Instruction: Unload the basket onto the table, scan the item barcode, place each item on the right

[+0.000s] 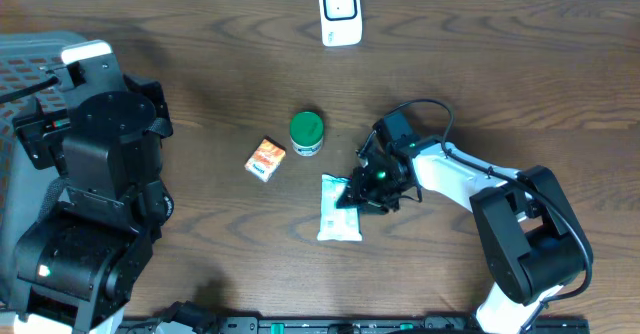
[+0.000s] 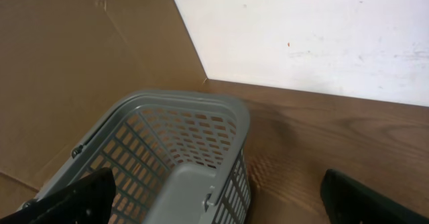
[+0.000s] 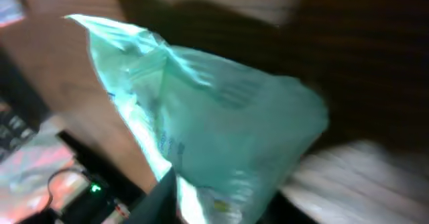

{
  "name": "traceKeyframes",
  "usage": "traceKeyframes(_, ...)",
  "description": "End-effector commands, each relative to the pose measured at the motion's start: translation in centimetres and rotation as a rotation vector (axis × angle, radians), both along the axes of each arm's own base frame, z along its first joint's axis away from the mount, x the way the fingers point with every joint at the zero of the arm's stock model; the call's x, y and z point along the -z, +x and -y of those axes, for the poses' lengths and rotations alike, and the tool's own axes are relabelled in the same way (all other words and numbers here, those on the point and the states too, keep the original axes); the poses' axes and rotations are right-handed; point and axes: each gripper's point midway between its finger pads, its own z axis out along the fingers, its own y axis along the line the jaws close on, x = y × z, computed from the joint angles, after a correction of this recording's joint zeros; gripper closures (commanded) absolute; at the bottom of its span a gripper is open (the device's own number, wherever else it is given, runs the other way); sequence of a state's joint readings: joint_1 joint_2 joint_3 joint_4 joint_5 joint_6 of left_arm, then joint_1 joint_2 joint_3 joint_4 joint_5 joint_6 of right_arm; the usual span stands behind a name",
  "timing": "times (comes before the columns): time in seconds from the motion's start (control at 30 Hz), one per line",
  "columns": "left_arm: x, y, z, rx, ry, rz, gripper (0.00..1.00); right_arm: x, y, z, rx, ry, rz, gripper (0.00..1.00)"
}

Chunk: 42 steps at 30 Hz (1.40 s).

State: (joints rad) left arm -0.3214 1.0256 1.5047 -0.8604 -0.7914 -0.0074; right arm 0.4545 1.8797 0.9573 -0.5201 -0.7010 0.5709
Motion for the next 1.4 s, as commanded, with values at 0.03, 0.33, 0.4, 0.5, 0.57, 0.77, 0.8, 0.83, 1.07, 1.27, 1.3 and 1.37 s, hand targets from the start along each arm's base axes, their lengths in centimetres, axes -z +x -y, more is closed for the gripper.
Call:
traceKeyframes(0.03,-0.2,-0.1,-0.2,-0.011,-0.011,0.013,0.02,6.0,-1.6,4.4,0.005,-0.282,-0.015,0.41)
traceKeyframes(0.33,-0.2,-0.1,-0.2,-0.011,-0.011,0.013,0.02,6.0,-1.3,4.3,0.003,-0.276,0.001,0.99)
traceKeyframes(0.4,-0.2,-0.1,-0.2,-0.011,-0.011,0.012,0.02,6.0,-1.2,4.2,-0.008,-0.271,0.011,0.99)
traceKeyframes(0.5,-0.2,-0.1,-0.2,-0.011,-0.011,0.012,0.02,5.1,-1.1,3.1,-0.075,-0.179,0.045,0.99)
traceKeyframes(0.57,-0.2,-0.1,-0.2,-0.011,-0.011,0.013,0.02,3.8,-0.8,2.3,-0.102,-0.099,0.069,0.99)
traceKeyframes(0.77,-0.2,-0.1,-0.2,-0.011,-0.011,0.012,0.02,-5.3,0.2,-0.2,-0.166,0.353,0.196,0.99)
traceKeyframes(0.8,-0.2,-0.1,-0.2,-0.011,-0.011,0.012,0.02,-7.7,0.6,0.3,-0.146,0.42,0.221,0.99)
traceKeyframes(0.83,-0.2,-0.1,-0.2,-0.011,-0.011,0.013,0.02,-9.2,0.8,1.0,-0.125,0.451,0.235,0.99)
traceKeyframes(1.07,-0.2,-0.1,-0.2,-0.011,-0.011,0.013,0.02,-13.2,1.6,3.0,-0.072,0.502,0.33,0.68)
traceKeyframes(1.27,-0.2,-0.1,-0.2,-0.011,-0.011,0.012,0.02,-5.4,-1.2,4.2,-0.038,0.061,0.141,0.01)
traceKeyframes(1.3,-0.2,-0.1,-0.2,-0.011,-0.011,0.012,0.02,-4.3,-1.7,4.3,-0.031,-0.007,0.116,0.01)
traceKeyframes(1.37,-0.2,-0.1,-0.2,-0.011,-0.011,0.012,0.02,-2.5,-1.8,4.0,-0.027,-0.124,0.119,0.01)
